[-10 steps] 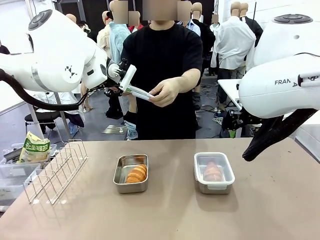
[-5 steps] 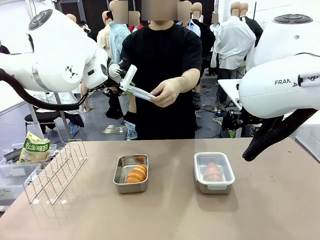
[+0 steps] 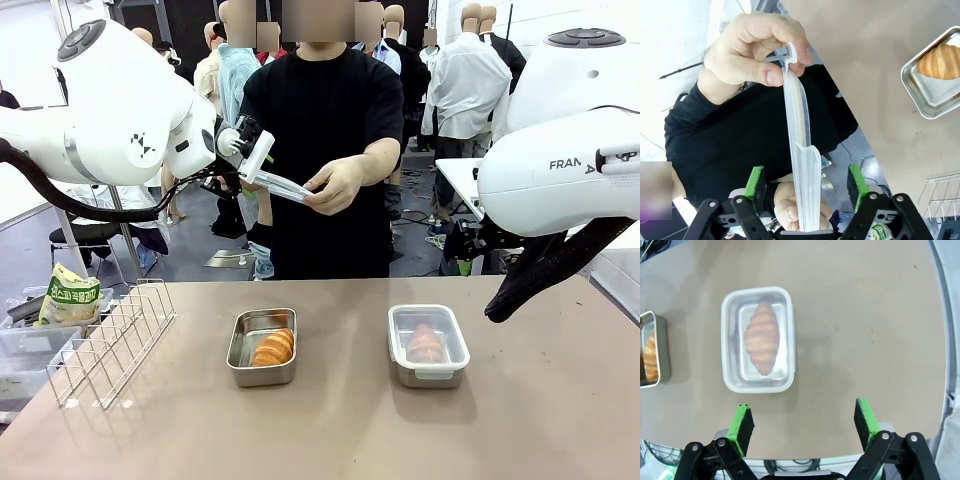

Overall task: Place the bread in airtight containers.
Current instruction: Release when the human grabs the Airtight Container lid.

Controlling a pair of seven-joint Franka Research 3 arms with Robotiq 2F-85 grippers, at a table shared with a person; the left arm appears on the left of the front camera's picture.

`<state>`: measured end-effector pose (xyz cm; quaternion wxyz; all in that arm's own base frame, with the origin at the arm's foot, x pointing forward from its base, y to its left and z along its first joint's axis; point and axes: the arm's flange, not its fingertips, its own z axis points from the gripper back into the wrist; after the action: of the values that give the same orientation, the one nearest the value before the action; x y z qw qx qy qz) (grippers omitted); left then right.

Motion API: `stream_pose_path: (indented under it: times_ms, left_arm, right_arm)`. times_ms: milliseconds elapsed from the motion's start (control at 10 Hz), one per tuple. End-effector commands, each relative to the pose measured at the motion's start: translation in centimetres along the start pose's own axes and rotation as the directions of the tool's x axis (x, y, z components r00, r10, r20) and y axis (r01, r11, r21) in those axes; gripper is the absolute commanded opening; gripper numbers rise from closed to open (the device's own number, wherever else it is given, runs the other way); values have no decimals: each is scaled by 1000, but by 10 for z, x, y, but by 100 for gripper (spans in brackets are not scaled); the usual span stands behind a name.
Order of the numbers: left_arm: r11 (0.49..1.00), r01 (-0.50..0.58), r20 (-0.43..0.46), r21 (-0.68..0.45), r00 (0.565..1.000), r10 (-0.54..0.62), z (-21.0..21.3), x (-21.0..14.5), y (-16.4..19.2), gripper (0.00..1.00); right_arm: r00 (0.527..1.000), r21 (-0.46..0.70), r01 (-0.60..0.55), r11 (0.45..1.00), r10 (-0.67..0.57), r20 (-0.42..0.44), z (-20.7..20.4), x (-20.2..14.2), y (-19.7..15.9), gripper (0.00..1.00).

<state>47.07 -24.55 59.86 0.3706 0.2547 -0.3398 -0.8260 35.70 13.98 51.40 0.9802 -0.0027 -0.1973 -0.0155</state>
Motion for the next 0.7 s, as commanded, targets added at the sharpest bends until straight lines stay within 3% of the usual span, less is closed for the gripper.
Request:
stream_pose_path:
  times_ms: [0, 600]
  left_arm:
    - [1000, 26, -1, -1, 1000, -26, 5, 1, -3, 100]
    - [1000, 0, 0, 0, 1000, 0, 1, 0, -1, 100]
  right_arm:
    - [1000, 5, -2, 1000, 2, -1, 0, 1, -1, 100]
    - [1000, 5, -2, 1000, 2, -1, 0, 1, -1, 100]
